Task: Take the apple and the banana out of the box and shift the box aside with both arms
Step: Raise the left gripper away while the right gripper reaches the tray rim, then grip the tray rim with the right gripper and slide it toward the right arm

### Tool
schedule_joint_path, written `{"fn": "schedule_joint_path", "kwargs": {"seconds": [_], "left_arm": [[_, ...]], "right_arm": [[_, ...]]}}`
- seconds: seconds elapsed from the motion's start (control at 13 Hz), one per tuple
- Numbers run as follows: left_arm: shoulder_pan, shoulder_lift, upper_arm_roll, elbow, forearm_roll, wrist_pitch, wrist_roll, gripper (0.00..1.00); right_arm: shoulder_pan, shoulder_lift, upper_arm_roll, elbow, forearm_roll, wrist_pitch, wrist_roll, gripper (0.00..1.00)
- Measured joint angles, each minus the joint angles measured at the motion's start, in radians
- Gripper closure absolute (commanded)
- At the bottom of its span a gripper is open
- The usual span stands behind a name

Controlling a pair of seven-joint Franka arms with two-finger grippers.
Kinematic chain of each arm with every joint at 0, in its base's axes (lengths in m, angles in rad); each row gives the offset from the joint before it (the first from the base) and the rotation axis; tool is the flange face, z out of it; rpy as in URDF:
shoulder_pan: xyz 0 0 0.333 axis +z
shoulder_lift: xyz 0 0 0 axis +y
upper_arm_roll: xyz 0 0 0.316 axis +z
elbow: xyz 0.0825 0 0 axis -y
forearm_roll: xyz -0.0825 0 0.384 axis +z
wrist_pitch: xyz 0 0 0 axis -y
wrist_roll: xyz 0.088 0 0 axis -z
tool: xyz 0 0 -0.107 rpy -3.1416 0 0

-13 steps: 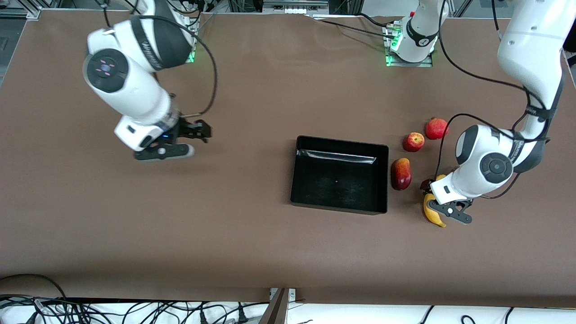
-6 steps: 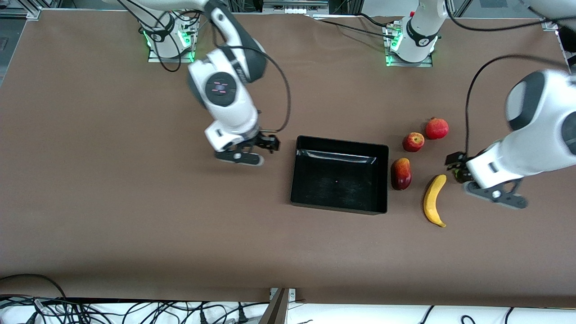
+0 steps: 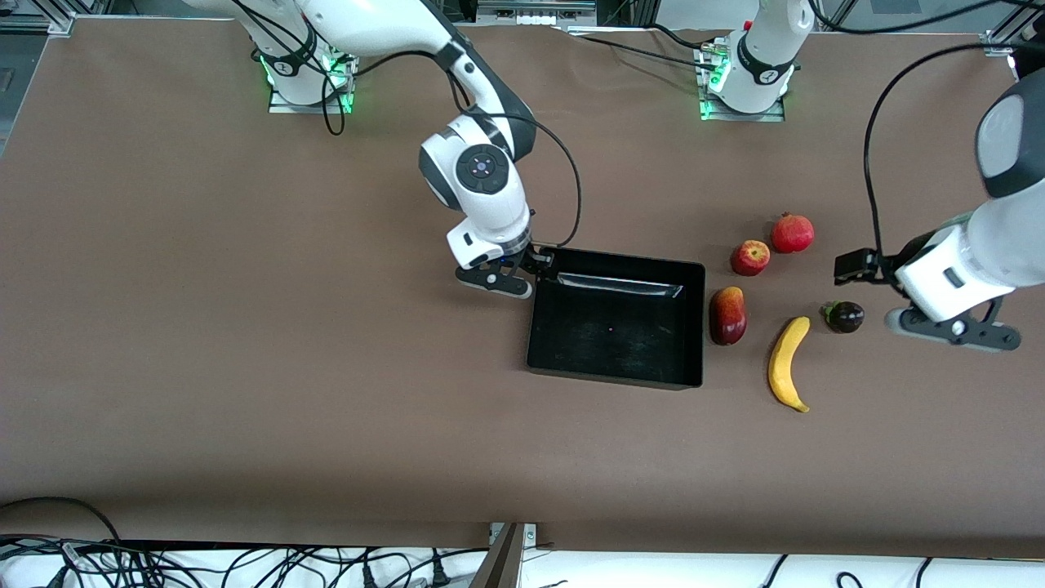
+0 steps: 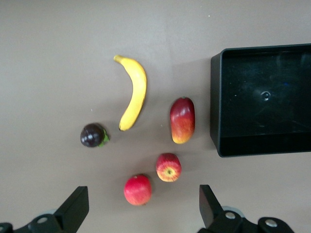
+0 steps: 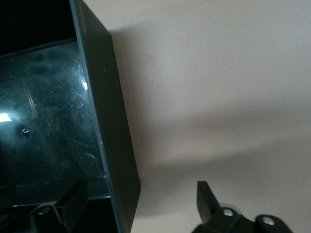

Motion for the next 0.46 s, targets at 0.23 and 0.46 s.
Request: {"fn": "schedule_joint_path", "kwargs": {"seconds": [0.23,0.46], "left_arm": [[-0.043,-0.165,0.069,-0.202,-0.015,0.17,-0.017,0.0],[-0.04,-0.295,0.081,-0.353,0.0,0.236,-0.035,0.0]], "right_arm": [[0.014,0.039,-0.003,0.006,-0.025,0.023,0.016,0.89],[0.015,0.041,-0.005,0.017,-0.026,0.027,0.016,1.0]]}}
